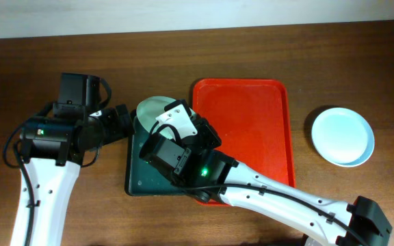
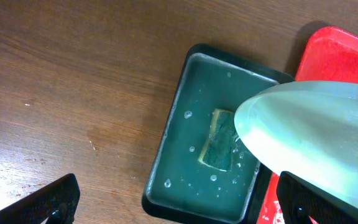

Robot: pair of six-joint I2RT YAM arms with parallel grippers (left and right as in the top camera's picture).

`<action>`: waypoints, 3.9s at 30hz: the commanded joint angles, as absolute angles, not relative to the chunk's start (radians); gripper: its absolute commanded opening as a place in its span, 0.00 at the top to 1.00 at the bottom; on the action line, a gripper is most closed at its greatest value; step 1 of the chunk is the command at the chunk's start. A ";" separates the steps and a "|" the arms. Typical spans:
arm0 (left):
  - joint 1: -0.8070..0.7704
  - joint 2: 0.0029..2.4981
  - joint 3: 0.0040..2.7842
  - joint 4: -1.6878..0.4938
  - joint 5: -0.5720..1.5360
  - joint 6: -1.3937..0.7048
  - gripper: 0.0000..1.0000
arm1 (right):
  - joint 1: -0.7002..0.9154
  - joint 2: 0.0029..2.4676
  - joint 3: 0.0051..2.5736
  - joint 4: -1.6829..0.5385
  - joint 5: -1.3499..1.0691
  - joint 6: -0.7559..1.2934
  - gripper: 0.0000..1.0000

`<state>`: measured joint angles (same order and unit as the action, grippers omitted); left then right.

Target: Clean dirty plates on tray and stack at the side

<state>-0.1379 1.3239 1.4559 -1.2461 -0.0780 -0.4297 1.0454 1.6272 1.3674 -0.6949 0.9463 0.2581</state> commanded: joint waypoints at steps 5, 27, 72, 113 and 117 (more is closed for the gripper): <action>-0.134 1.320 1.468 -1.248 -0.074 -0.414 0.01 | 1.004 1.617 1.394 -0.756 0.916 0.482 0.96; -0.134 1.320 1.468 -1.248 -0.074 -0.414 0.01 | -0.544 1.548 1.390 -1.162 -0.303 0.319 0.96; -0.134 1.320 1.468 -1.248 -0.074 -0.414 0.01 | 0.017 0.697 1.312 -1.333 -0.502 -0.049 0.02; -0.134 1.320 1.468 -1.248 -0.074 -0.414 0.01 | 0.072 0.006 0.006 -0.047 -0.440 -0.176 0.02; -0.134 1.320 1.468 -1.248 -0.074 -0.414 0.01 | 0.072 0.006 0.006 -0.048 -0.440 -0.176 0.02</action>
<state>-0.1379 1.3239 1.4567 -1.2461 -0.0780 -0.4297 0.0620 0.0139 0.0109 -0.0410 -0.4316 -0.1829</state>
